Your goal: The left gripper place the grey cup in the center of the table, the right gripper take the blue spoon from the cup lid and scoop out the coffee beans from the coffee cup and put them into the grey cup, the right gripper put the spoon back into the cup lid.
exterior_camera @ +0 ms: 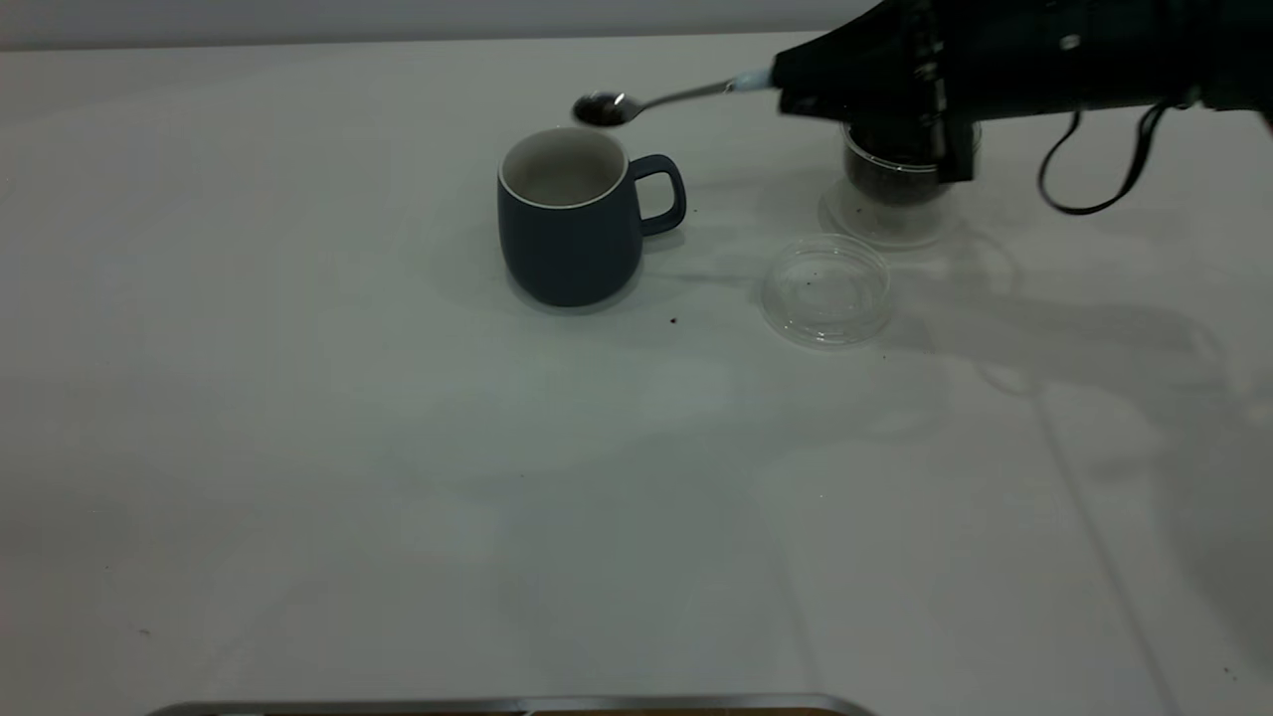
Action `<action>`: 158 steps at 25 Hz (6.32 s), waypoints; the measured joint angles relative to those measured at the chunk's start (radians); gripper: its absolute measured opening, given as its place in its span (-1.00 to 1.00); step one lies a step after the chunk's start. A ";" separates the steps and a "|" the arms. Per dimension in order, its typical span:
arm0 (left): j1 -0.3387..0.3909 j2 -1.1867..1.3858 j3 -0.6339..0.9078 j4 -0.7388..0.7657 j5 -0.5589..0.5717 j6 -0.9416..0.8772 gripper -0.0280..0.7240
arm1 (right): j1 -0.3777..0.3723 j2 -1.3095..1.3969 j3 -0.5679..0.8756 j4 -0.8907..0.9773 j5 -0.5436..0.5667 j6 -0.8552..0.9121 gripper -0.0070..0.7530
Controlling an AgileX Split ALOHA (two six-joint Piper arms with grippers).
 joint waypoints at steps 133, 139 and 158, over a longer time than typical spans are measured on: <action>0.000 0.000 0.000 0.000 0.000 -0.001 0.45 | -0.216 -0.559 0.177 -1.222 -0.383 1.042 0.76; 0.000 0.000 0.000 0.000 0.000 -0.001 0.45 | -0.216 -0.858 0.180 -1.433 -0.208 1.192 0.60; 0.000 0.000 0.000 0.000 0.000 -0.002 0.45 | -0.216 -1.469 0.189 -1.486 0.132 1.143 0.51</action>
